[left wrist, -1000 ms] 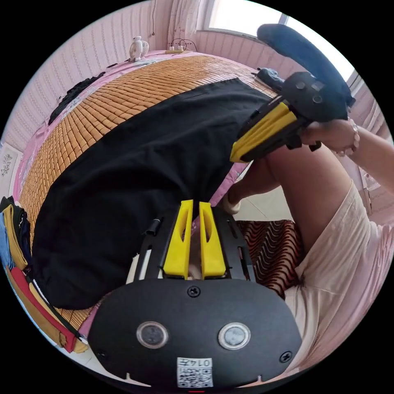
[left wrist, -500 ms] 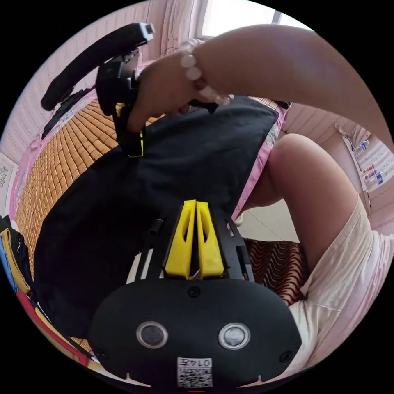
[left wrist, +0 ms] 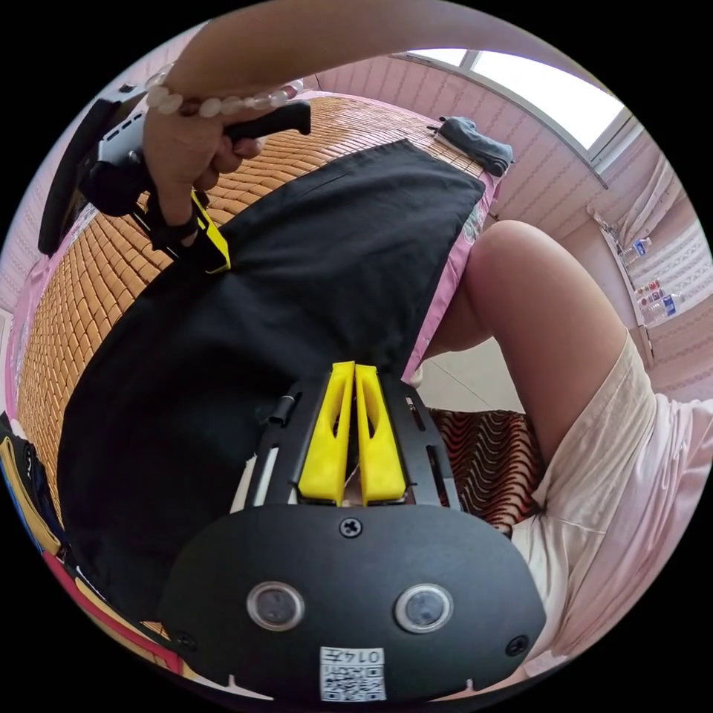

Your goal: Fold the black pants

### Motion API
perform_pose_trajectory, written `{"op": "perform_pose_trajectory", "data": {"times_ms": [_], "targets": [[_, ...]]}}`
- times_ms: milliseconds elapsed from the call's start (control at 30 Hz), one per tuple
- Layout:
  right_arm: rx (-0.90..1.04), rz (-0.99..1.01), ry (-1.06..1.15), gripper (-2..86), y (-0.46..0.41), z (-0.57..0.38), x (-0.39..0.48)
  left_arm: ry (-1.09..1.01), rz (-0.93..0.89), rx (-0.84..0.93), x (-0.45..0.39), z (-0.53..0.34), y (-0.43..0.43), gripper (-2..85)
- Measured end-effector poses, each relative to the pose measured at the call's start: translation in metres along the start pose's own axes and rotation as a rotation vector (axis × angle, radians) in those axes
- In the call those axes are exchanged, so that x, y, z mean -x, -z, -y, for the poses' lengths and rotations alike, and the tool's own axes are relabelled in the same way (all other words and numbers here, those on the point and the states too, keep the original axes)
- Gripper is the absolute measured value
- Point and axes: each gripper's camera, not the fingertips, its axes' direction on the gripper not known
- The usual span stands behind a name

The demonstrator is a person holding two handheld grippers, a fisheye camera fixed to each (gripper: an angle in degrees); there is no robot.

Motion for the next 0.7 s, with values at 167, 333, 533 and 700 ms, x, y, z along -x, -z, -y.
{"op": "perform_pose_trajectory", "data": {"times_ms": [167, 333, 533, 700], "targets": [[0.002, -0.024, 0.015, -0.4, -0.002, 0.017, 0.001, -0.043, 0.029, 0.049, -0.017, 0.005, -0.014, -1.0], [-0.01, -0.01, 0.005, -0.4, -0.003, 0.026, -0.004, -0.06, 0.024, 0.07, -0.018, 0.015, -0.023, -1.0], [0.026, -0.044, 0.011, -0.4, -0.004, 0.037, -0.002, -0.097, 0.039, 0.082, -0.023, 0.023, -0.027, -1.0], [0.069, -0.116, 0.021, -0.4, -0.006, 0.04, 0.004, -0.139, 0.077, 0.092, -0.03, 0.027, -0.03, -1.0]]}}
